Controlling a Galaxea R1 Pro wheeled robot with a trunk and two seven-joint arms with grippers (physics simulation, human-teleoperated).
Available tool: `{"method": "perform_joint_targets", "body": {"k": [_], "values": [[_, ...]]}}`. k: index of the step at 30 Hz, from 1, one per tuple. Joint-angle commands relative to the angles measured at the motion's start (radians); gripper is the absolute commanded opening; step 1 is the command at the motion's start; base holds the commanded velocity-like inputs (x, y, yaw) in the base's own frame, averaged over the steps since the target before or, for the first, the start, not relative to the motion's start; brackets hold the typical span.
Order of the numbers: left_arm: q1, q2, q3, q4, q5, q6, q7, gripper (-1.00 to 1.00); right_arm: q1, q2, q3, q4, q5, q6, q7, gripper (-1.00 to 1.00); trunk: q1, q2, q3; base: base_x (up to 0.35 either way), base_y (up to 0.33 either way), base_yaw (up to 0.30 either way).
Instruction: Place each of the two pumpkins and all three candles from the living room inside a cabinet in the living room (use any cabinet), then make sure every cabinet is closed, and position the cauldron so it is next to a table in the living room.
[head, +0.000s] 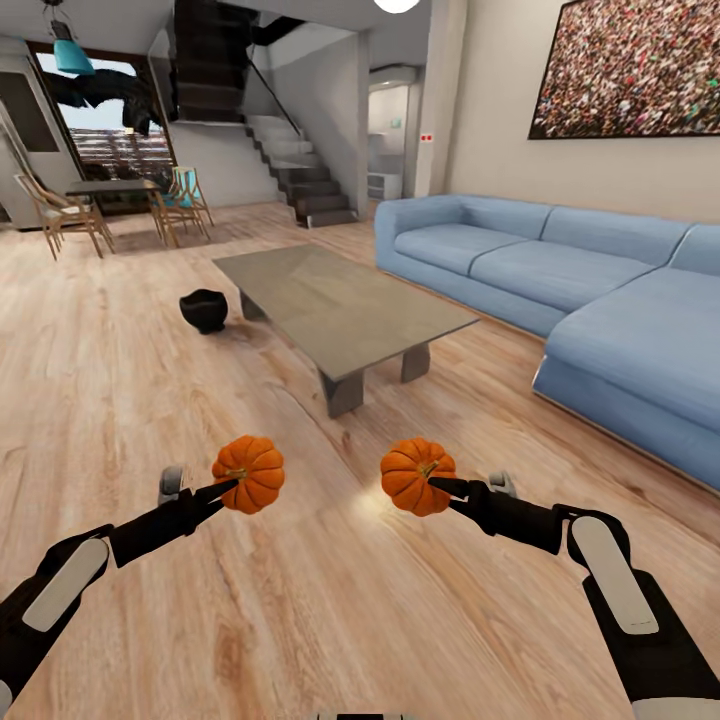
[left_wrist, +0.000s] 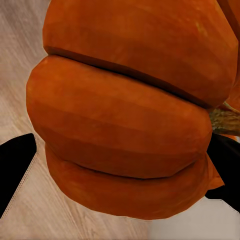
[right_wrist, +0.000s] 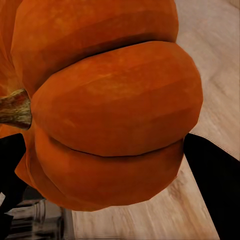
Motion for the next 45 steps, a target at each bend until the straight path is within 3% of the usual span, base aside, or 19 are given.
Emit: {"method": "perform_joint_targets", "body": {"k": [1,19,24,45], "values": [[-0.001,0.001,-0.002,0.000,0.017,0.010,0.000,-1.00,0.000,0.000,-0.002,-0.001,-0.008,0.005,0.010,-1.00,0.000,0.000,-0.001,0.000,0.000,0.281],[0.001,0.003,0.000,0.004,0.026,0.010,-0.009,-1.00,0.000,0.000,-0.003,0.023,-0.006,0.005,0.010,-1.00,0.000,0.000,-0.001,0.000,0.000,0.281],[0.000,0.004,0.022,0.008,0.027,0.010,-0.009,-1.00,0.000,0.000,-0.003,0.025,-0.004,0.005,0.010,-1.00,0.000,0.000,-0.001,0.000,0.012,0.281],[0.000,0.004,0.030,0.009,0.027,0.012,-0.010,-1.00,0.000,0.001,-0.002,0.025,-0.002,0.005,0.009,-1.00,0.000,0.000,-0.001,0.011,0.135,0.281]]}}
